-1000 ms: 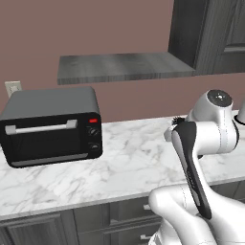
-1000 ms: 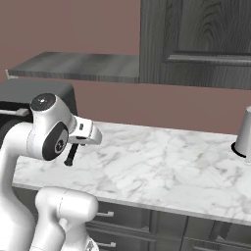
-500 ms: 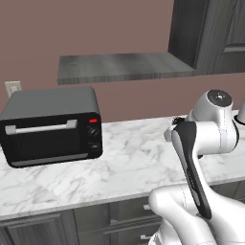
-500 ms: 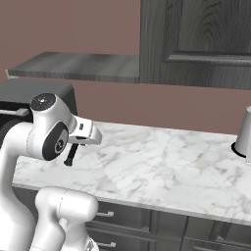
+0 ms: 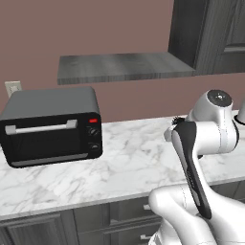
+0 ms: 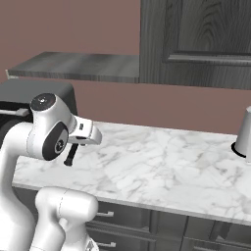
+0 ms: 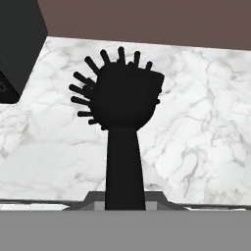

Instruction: Open the cabinet. Pick the dish brush and place it next to the sink. Then close the cabinet.

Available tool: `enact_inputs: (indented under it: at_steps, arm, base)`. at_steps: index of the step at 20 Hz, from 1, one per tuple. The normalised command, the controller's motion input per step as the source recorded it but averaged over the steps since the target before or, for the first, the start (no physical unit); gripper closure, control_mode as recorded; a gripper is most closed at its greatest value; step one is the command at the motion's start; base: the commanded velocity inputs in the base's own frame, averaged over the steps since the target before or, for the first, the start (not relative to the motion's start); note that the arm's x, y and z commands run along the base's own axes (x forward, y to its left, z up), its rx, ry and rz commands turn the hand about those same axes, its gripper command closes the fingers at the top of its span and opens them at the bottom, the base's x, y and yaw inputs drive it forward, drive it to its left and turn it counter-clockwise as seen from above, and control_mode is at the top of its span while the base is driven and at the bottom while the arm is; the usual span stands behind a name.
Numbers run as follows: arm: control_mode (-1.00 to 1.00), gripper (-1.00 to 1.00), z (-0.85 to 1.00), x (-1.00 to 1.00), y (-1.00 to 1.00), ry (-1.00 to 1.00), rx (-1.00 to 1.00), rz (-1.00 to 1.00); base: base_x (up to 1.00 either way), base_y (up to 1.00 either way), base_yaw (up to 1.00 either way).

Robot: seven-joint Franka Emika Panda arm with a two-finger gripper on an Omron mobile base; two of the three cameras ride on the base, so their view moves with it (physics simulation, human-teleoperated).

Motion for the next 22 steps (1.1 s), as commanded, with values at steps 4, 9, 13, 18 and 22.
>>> enact_inputs:
  at_steps: [4,9,13,18,22]
  arm:
    - [-1.0,1.0,0.0,-0.04,0.0,0.0,0.0,0.0]
    - [-1.0,1.0,-0.01,-0.57,0.0,0.0,0.0,0.0]
    - [-1.0,1.0,0.0,-0.58,0.0,0.0,0.0,0.0]
    - [-1.0,1.0,0.0,-0.11,0.0,0.0,0.01,0.0]
    - [-1.0,1.0,0.0,0.33,0.0,0.0,0.0,0.0]
  base:
    - [0.0,0.0,0.0]
    - [0.0,0.0,0.0]
    - [0.0,0.0,0.0]
    - [0.0,0.0,0.0]
    - [0.0,0.0,0.0]
